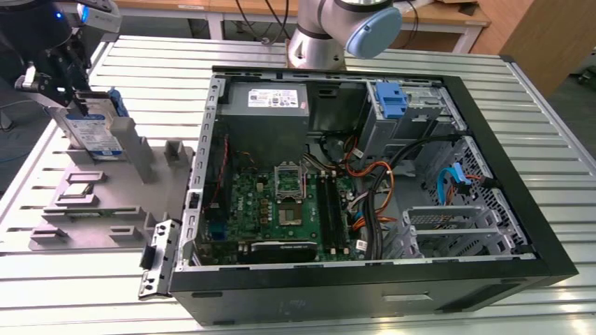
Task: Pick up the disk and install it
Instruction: 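Pick up the disk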
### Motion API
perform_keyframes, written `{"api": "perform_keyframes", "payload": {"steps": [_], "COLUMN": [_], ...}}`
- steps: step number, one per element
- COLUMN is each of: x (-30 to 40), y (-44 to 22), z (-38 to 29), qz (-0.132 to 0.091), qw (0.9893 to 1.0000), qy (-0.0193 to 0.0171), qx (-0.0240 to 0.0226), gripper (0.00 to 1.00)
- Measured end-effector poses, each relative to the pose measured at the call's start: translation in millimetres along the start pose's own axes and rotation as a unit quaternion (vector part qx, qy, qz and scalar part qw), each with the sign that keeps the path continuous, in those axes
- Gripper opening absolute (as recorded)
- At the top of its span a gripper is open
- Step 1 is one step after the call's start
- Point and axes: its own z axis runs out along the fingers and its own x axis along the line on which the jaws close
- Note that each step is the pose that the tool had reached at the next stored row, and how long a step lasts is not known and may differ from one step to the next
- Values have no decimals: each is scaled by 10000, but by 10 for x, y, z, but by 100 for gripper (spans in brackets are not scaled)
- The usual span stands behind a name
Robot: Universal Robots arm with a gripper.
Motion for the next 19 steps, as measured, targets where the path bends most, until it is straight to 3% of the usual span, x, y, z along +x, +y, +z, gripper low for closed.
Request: {"api": "perform_keyframes", "payload": {"steps": [10,13,14,19], "x": [0,0,0,0], "y": [0,0,0,0], "z": [0,-1,-1,0], "qz": [-2,-2,-2,-3], "qw": [10000,10000,10000,10000], "qy": [0,1,1,0], "qx": [0,-1,-1,0], "gripper": [42,41,35,35]}}
